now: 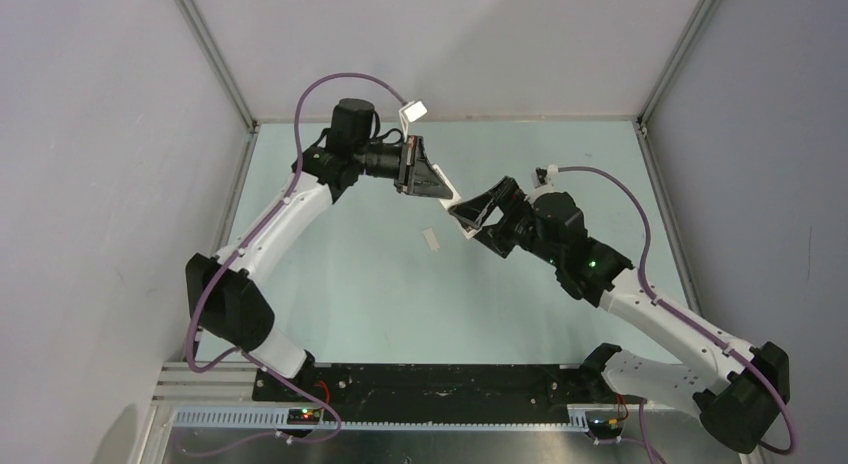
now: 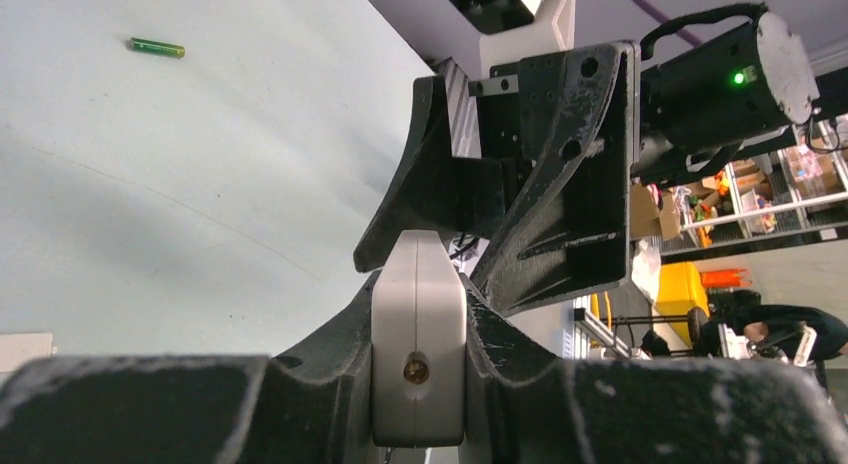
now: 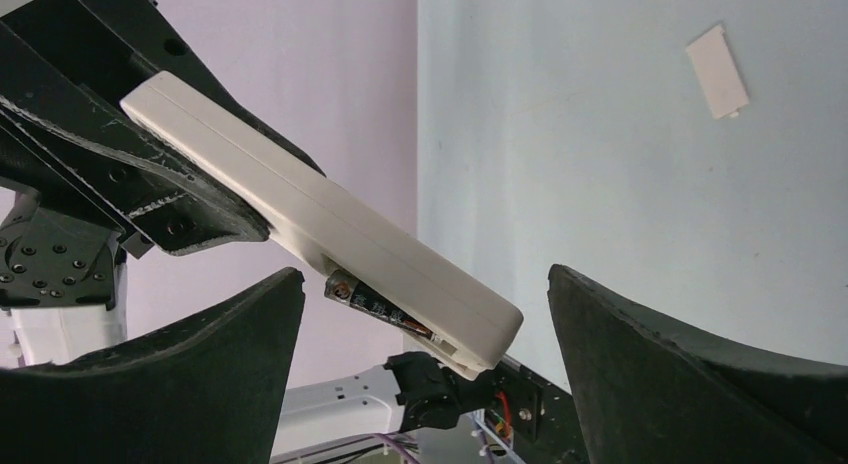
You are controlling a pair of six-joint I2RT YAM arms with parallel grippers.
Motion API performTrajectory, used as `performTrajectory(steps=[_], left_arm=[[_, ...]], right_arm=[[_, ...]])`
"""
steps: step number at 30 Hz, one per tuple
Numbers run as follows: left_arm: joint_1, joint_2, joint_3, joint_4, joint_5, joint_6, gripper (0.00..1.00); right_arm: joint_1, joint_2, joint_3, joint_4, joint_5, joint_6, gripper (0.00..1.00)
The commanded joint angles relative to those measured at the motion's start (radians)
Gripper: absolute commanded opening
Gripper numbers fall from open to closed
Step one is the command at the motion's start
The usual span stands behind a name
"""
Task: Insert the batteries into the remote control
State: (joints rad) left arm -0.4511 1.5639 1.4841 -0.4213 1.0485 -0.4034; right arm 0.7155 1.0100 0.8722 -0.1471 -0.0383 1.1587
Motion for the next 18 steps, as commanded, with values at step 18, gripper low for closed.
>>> performTrajectory(steps=[18], left_arm=[[0.008,0.028,0.081,0.025,-0.005,-0.093,0.00]], right_arm=[[-0.026,-0.028,-0.085,0.303,-0.046,0.086,0.77]])
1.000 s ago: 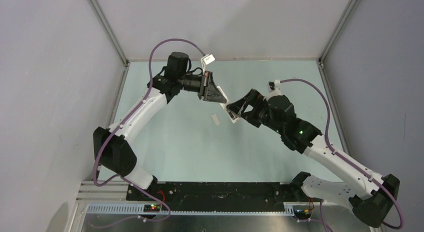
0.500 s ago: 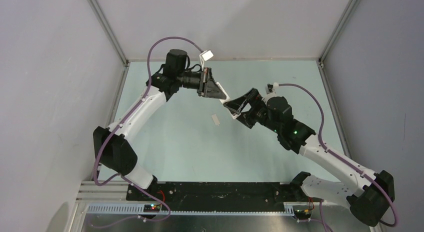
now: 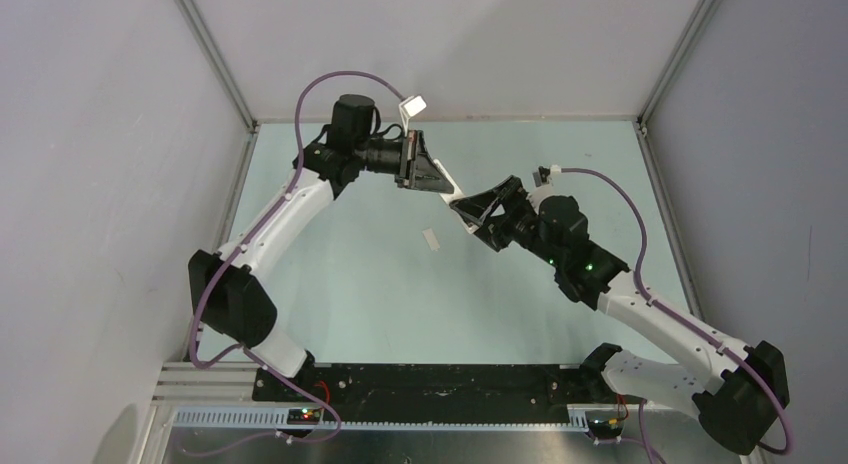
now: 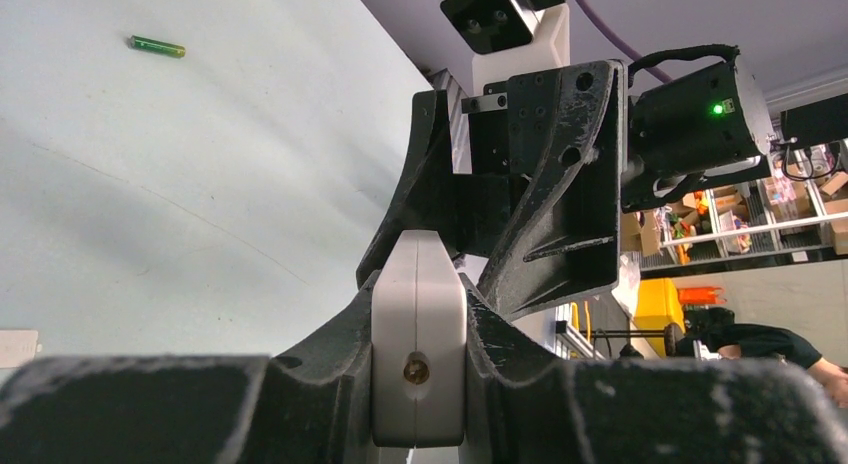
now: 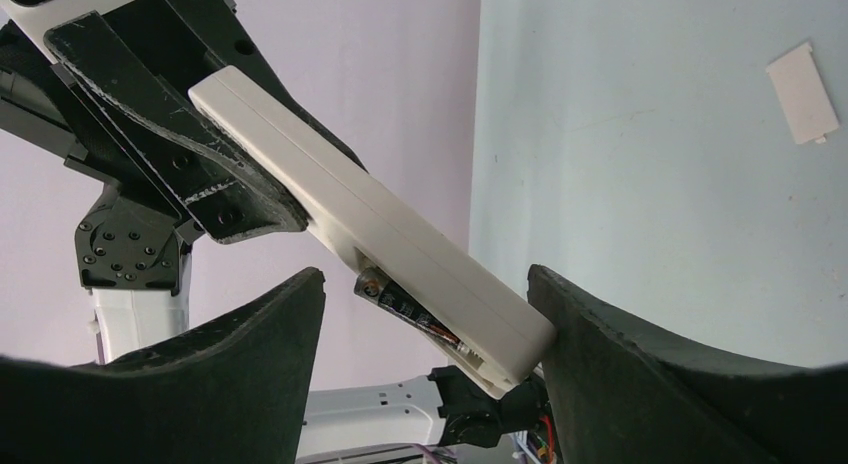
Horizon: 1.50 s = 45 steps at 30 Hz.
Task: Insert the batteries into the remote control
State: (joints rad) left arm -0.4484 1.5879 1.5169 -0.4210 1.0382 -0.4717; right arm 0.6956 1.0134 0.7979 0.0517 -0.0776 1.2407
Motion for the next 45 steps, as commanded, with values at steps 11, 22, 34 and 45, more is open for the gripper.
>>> performTrajectory(steps=[11,22,34,45], left_arm=[[0.005,0.005,0.047,0.025,0.012,-0.024,0.00],[0.005,-0.003,0.045,0.025,0.001,-0.029,0.00],[0.004,-0.006,0.045,0.025,-0.008,-0.050,0.00],[0.004,-0.001,0.049,0.025,0.011,-0.082,0.00]], right_arm=[[-0.030,-0.045,-0.052,0.179,-0.026,0.027,0.76],[-0.047,-0.041,-0.052,0.191,-0.058,0.026,0.56],[-0.058,-0.051,-0.052,0.186,-0.088,-0.014,0.45],[-0.055,-0.102,-0.054,0.157,-0.063,-0.098,0.54]])
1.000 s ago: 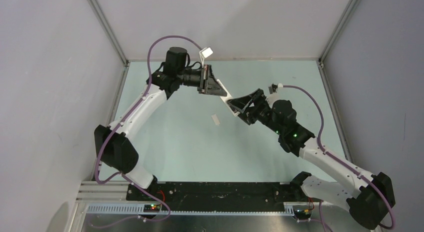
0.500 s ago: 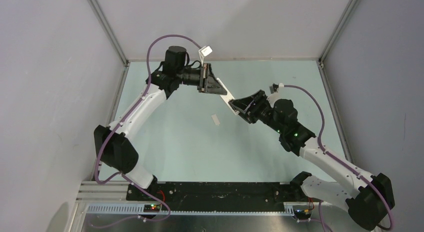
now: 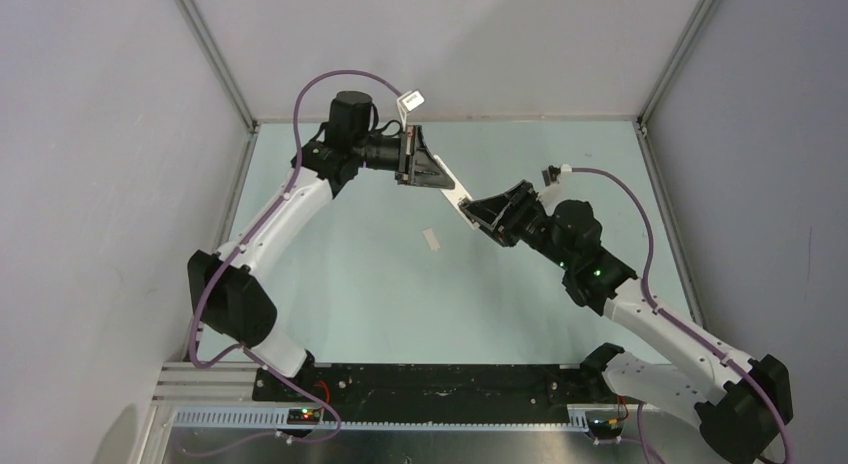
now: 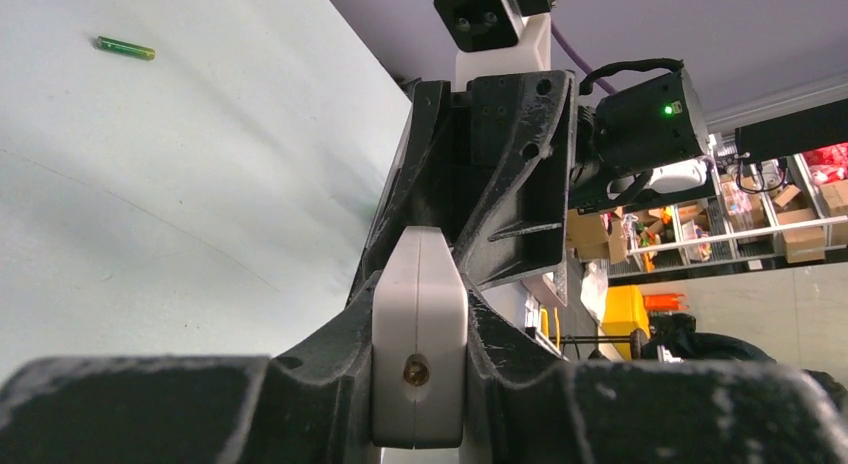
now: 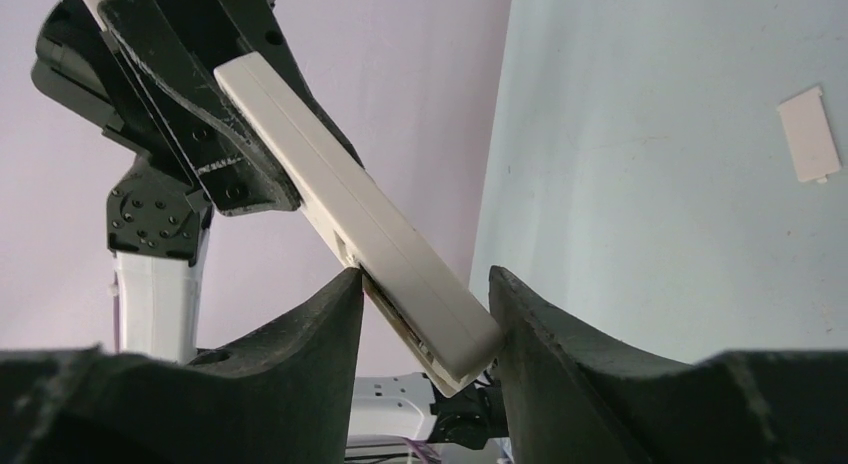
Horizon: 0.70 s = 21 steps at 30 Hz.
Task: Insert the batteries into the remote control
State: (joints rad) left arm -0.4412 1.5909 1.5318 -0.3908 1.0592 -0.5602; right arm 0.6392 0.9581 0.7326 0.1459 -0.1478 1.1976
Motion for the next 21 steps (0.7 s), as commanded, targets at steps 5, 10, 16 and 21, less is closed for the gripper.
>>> performTrajectory(steps=[5,10,16,21], left_arm=[[-0.002,-0.005,0.021,-0.005,-0.008,0.008,0.00],[-0.002,-0.007,0.017,-0.005,-0.009,0.009,0.00],[-0.002,-0.008,0.022,-0.006,-0.011,0.005,0.00],[-0.003,-0.009,0.027,-0.006,-0.013,0.001,0.00]], right_arm=[[-0.003,-0.069,0.008,0.069,0.005,-0.053,0.65],[-0.011,-0.078,0.008,0.051,-0.011,-0.052,0.68],[-0.014,-0.089,0.006,0.034,-0.016,-0.067,0.69],[-0.021,-0.090,-0.004,0.029,-0.020,-0.063,0.54]])
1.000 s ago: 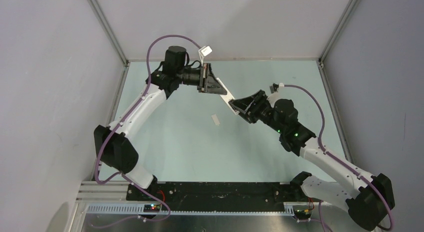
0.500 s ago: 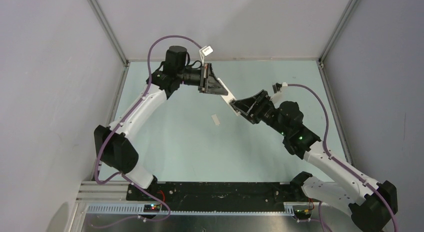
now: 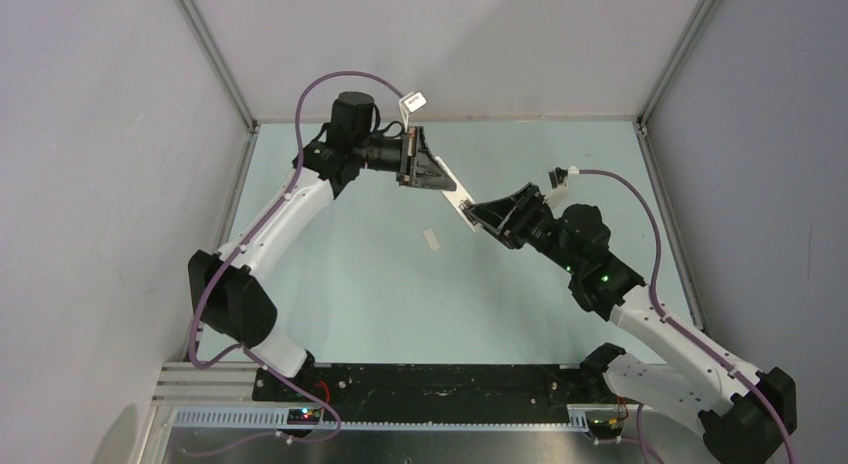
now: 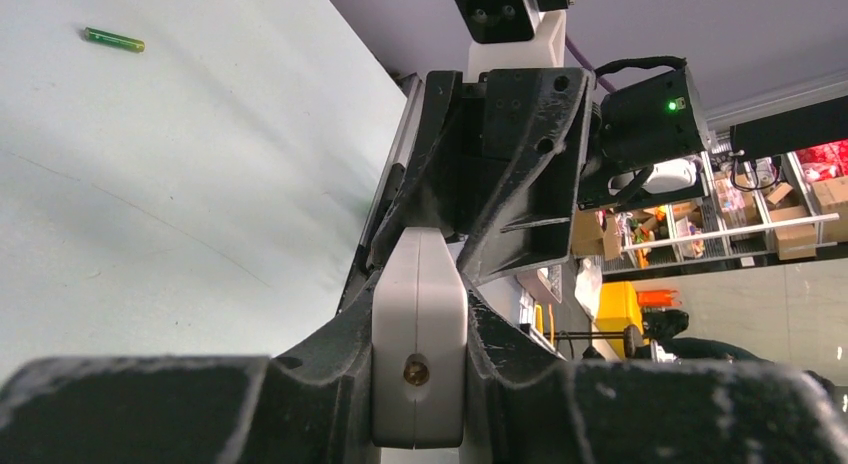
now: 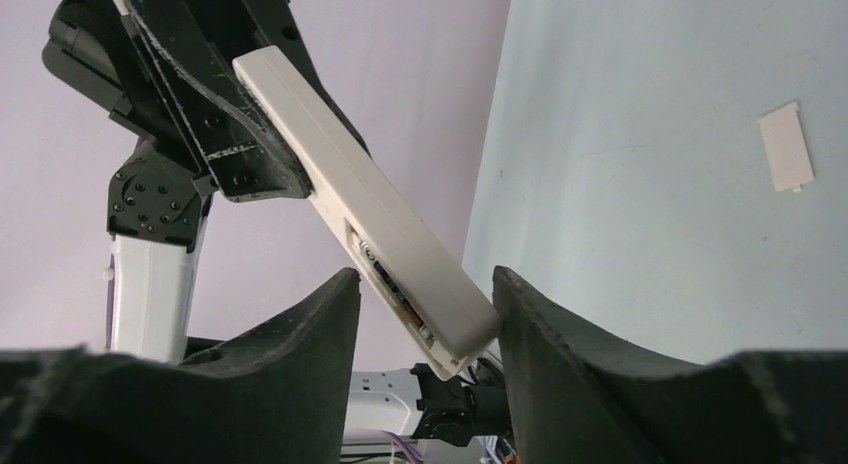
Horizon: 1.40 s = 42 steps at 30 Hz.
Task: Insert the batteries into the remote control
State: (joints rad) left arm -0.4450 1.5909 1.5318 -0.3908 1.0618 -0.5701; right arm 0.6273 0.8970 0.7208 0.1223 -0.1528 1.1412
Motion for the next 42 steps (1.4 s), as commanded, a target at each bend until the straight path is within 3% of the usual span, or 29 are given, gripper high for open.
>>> performTrajectory(steps=[1,6,11,13,16,21,28,42], left_arm=[[0.001,-0.008,0.028,-0.006,-0.015,0.010,0.00],[0.002,-0.006,0.035,-0.006,-0.013,0.007,0.00],[0.002,-0.006,0.033,-0.005,-0.014,0.009,0.00],[0.001,-0.004,0.032,-0.006,-0.016,0.008,0.00],[0.001,-0.003,0.037,-0.006,-0.024,0.009,0.00],[0.004,0.002,0.049,-0.005,-0.026,0.004,0.00],[0.015,-0.010,0.034,-0.006,-0.026,0.002,0.00],[0.020,-0.117,-0.116,-0.006,-0.042,0.034,0.00]], right_arm=[[-0.010,-0.027,0.007,0.053,-0.018,-0.006,0.49],[-0.022,-0.014,0.006,0.059,-0.045,0.005,0.33],[-0.027,-0.010,0.006,0.053,-0.050,0.008,0.29],[-0.030,-0.012,0.006,0.051,-0.050,0.010,0.34],[-0.032,-0.025,0.005,0.041,-0.041,0.017,0.61],[-0.049,-0.057,0.006,0.026,-0.036,0.008,0.86],[-0.088,-0.115,0.005,-0.071,-0.035,-0.113,0.90],[-0.189,-0.145,0.056,-0.217,-0.205,-0.423,0.86]])
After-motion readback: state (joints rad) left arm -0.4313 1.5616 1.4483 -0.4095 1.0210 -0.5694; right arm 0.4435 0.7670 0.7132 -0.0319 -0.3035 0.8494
